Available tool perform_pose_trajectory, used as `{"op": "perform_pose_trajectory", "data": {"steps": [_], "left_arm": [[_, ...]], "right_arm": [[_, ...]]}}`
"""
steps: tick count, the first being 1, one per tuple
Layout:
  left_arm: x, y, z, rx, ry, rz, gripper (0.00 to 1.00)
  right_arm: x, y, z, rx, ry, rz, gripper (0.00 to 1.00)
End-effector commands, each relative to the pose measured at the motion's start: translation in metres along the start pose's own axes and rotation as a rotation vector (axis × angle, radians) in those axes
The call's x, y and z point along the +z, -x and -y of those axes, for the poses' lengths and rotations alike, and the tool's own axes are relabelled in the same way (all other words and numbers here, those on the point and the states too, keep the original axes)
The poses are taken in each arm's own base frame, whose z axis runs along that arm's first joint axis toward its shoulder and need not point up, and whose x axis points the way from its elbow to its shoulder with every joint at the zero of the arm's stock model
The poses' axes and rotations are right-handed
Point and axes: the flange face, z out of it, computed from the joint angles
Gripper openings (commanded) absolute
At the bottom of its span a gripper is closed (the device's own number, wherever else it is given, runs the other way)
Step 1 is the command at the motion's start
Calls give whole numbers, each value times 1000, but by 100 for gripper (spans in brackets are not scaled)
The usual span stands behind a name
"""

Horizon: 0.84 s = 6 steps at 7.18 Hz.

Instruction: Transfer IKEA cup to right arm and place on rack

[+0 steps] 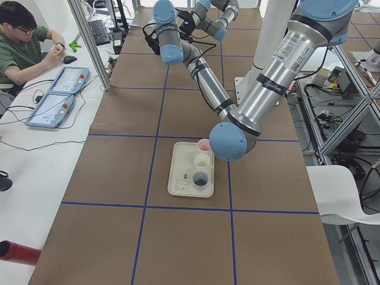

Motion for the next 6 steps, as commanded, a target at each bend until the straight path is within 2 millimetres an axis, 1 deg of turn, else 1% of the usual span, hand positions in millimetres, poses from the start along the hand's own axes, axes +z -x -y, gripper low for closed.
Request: {"op": "perform_pose_trajectory", "data": {"steps": [1, 3, 6], "left_arm": [[15, -4, -11, 2, 29, 11, 0], [25, -5, -17, 10, 46, 18, 0], [30, -7, -19, 14, 54, 22, 0]], "right_arm": [[3, 25, 12, -5, -44, 11, 99], [4, 37, 22, -18, -69, 11, 99], [2, 41, 28, -72, -83, 16, 99]]}}
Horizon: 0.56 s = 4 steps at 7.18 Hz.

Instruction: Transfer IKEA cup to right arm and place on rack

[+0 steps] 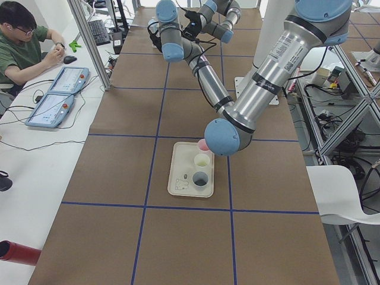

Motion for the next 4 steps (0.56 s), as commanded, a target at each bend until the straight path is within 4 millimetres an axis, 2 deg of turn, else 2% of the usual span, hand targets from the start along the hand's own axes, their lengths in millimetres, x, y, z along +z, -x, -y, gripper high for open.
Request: {"op": "perform_pose_trajectory", "data": {"steps": [1, 4], "left_arm": [[5, 0, -2, 3, 7, 4, 0], [12, -1, -5, 6, 14, 9, 0]], "right_arm": [[-1, 1, 4, -41, -8, 0, 99], [-2, 1, 5, -73, -10, 2, 99]]}}
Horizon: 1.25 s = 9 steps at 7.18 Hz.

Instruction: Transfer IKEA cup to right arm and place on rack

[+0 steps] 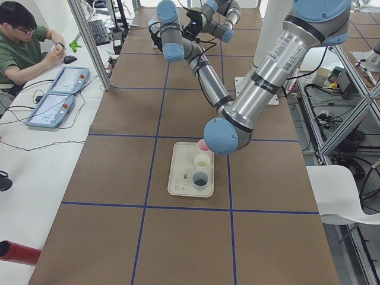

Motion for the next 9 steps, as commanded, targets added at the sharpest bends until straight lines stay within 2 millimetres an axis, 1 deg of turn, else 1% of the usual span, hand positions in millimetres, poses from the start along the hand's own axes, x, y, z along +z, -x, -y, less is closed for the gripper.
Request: {"op": "perform_pose_trajectory", "data": {"steps": [1, 3, 5, 6, 7, 8, 9], "left_arm": [[6, 0, -3, 3, 8, 5, 0], [12, 1, -6, 6, 15, 10, 0], [13, 0, -7, 11, 19, 10, 0], [15, 0, -8, 11, 23, 13, 0], [15, -1, -9, 12, 23, 12, 0], [16, -1, -9, 13, 24, 13, 0], [16, -1, -9, 13, 24, 13, 0]], "right_arm": [[0, 0, 2, -7, -3, -1, 99], [0, 0, 2, -7, -3, -1, 99], [0, -1, 6, -5, -13, -25, 99], [0, -1, 6, -5, -14, -29, 96], [1, 1, 4, -6, -9, -28, 89], [0, 1, 4, -6, -9, -30, 86], [0, 1, 3, -9, -7, -29, 78]]}}
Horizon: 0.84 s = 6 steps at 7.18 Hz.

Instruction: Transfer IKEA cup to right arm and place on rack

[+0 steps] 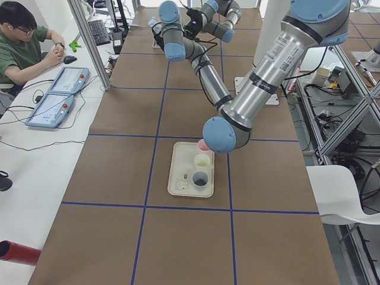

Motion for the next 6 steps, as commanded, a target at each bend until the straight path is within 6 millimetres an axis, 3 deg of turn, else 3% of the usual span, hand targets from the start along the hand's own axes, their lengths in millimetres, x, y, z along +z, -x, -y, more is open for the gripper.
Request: {"op": "perform_pose_trajectory", "data": {"steps": [1, 4, 6], "left_arm": [[1, -2, 1, -1, 0, 1, 0], [9, -7, -2, 3, 10, 6, 0], [9, -23, -10, 32, 15, -5, 61]], "right_arm": [[-1, 1, 0, -8, 0, -1, 71], [0, 3, -2, -20, -2, -49, 67], [-1, 3, -7, -21, 6, -50, 62]]}}
